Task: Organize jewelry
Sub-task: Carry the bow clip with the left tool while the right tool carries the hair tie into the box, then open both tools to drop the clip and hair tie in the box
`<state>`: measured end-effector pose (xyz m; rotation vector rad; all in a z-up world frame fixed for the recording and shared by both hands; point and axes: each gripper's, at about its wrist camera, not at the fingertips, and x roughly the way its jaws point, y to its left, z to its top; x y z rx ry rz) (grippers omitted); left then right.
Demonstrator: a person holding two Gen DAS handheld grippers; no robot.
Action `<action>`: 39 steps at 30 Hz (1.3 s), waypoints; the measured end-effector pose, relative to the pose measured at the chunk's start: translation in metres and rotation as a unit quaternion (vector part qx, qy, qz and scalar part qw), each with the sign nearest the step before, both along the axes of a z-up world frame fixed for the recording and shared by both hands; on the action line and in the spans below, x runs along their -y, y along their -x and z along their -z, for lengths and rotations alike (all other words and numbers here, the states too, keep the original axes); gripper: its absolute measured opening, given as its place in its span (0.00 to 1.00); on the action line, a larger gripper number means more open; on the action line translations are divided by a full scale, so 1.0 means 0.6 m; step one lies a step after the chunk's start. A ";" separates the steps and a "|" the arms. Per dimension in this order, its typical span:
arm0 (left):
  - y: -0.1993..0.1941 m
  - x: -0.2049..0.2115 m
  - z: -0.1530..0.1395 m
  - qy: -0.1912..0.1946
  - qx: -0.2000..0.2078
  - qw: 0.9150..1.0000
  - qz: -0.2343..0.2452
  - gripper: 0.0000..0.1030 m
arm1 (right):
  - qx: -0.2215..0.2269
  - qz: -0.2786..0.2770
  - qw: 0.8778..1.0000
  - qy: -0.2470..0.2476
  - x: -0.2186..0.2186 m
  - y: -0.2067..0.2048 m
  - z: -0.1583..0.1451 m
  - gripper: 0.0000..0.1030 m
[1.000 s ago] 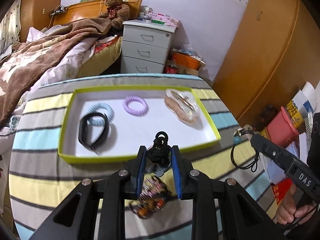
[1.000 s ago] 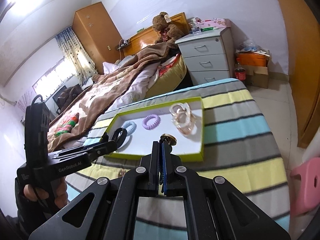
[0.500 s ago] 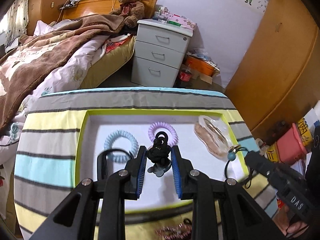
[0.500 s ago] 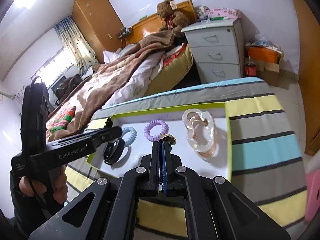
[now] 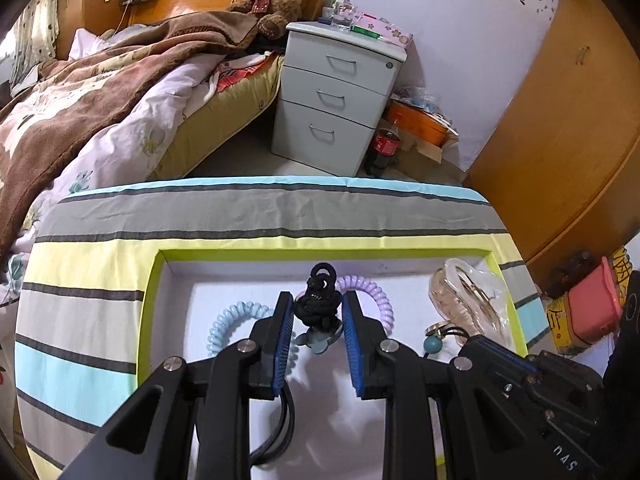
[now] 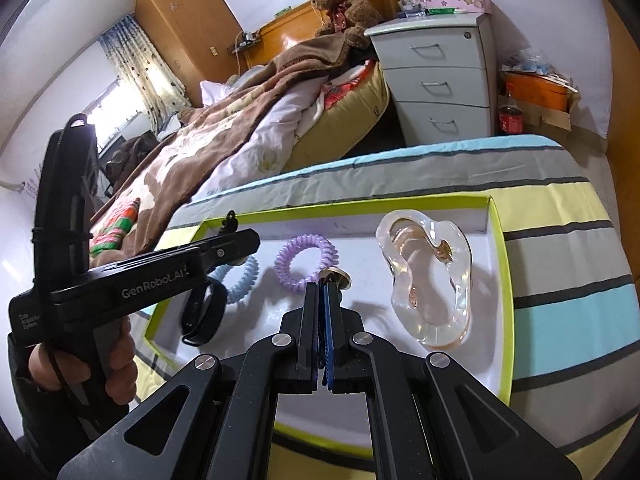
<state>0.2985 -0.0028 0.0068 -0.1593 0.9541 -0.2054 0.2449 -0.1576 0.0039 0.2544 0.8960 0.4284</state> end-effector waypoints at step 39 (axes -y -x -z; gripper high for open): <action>-0.019 0.001 0.023 -0.004 -0.017 1.000 -0.012 0.35 | -0.002 0.015 0.999 0.047 0.002 -0.013 0.017 0.09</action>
